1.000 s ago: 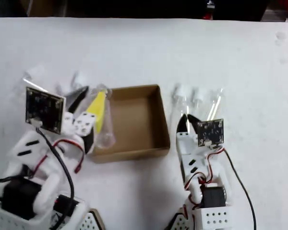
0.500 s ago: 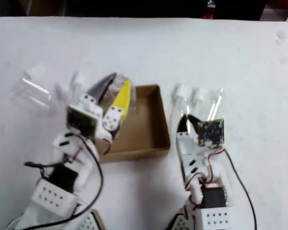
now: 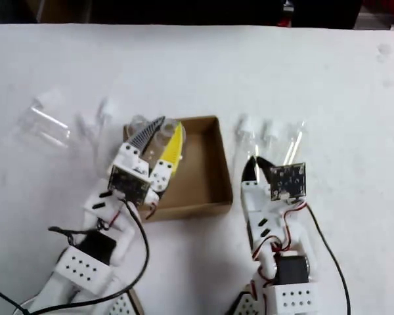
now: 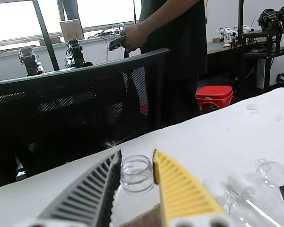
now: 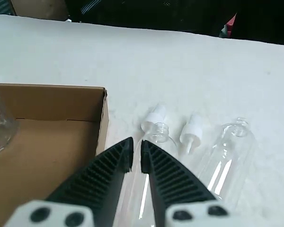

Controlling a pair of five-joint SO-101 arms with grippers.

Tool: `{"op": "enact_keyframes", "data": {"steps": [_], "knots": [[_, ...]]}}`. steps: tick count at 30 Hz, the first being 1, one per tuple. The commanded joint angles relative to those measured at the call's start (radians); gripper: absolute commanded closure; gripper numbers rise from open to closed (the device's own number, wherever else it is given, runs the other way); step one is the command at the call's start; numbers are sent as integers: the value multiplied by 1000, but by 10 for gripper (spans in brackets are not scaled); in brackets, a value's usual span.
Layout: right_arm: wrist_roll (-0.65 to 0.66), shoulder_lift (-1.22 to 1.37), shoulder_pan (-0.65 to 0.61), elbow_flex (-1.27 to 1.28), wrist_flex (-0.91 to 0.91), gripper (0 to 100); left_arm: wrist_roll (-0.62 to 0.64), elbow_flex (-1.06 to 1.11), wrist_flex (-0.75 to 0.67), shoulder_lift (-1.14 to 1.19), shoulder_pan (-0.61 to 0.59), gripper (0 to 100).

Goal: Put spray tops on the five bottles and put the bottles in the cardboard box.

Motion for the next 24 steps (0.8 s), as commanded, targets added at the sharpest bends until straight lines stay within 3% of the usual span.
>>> {"op": "enact_keyframes", "data": {"steps": [1, 6, 13, 24], "knots": [[-8, 2, 4, 9, 7, 980, -8, -55, -31, 108, 13, 979], [-8, 2, 4, 9, 7, 980, -5, -152, -38, 360, 24, 980], [-8, 2, 4, 9, 7, 980, -14, -43, -334, 377, 21, 980], [-8, 2, 4, 9, 7, 980, -14, -118, -345, 565, 24, 979]]}}
